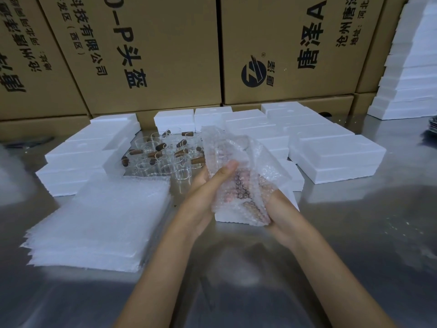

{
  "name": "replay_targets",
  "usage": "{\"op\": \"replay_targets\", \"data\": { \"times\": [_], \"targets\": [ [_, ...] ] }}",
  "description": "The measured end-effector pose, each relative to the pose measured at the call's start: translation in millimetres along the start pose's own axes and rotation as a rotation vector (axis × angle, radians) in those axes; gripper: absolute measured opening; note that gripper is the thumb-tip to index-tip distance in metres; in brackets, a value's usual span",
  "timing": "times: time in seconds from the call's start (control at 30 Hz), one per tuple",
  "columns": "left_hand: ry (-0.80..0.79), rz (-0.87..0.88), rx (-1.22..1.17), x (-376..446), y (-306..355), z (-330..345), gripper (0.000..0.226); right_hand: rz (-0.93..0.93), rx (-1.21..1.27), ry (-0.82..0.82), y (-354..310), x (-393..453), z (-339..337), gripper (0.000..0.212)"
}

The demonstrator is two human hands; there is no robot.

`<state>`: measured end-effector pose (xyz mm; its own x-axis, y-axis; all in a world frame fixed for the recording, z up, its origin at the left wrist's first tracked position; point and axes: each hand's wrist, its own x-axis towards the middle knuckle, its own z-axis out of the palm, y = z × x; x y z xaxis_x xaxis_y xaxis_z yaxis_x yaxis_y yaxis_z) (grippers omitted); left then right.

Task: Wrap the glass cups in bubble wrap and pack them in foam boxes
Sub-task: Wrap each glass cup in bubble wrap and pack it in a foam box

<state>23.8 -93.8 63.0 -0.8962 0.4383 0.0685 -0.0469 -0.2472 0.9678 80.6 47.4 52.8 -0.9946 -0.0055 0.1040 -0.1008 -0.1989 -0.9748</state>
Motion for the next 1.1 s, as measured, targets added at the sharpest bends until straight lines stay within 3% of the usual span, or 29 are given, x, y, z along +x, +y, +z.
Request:
{"op": "replay_targets", "data": {
  "times": [0.2,0.3,0.37,0.6,0.73,0.8,0.9,0.97,1.03,1.1],
  "targets": [
    [0.123,0.288,-0.099,4,9,-5,0.055,0.013,-0.017,0.049,2,3,-4,0.025],
    [0.121,0.228,-0.171,6,10,-9,0.033,0.051,-0.042,0.100,6,4,-10,0.042],
    [0.123,0.182,-0.183,4,10,-5,0.034,0.060,-0.077,0.110,8,4,-10,0.043],
    [0.069,0.074,-0.030,-1,7,7,0.080,0.157,-0.155,0.259,15,3,-13,0.036],
    [0.045,0.054,-0.030,0,3,5,0.088,0.143,-0.212,0.215,18,-3,-19,0.046],
    [0.030,0.031,-0.050,1,4,1,0.106,0.117,-0.132,0.204,10,1,-14,0.034],
    [0.010,0.012,-0.049,0,7,-1,0.128,0.089,-0.062,0.081,3,0,-15,0.054],
    [0.014,0.027,-0.055,-1,8,-1,0.110,0.059,-0.082,0.085,4,2,-16,0.042],
    [0.027,0.092,-0.116,-2,9,0,0.066,0.006,-0.072,0.159,0,4,-14,0.019],
    [0.087,0.122,-0.235,1,13,-3,0.054,-0.068,0.047,0.287,-2,7,-18,0.019]
  ]
}}
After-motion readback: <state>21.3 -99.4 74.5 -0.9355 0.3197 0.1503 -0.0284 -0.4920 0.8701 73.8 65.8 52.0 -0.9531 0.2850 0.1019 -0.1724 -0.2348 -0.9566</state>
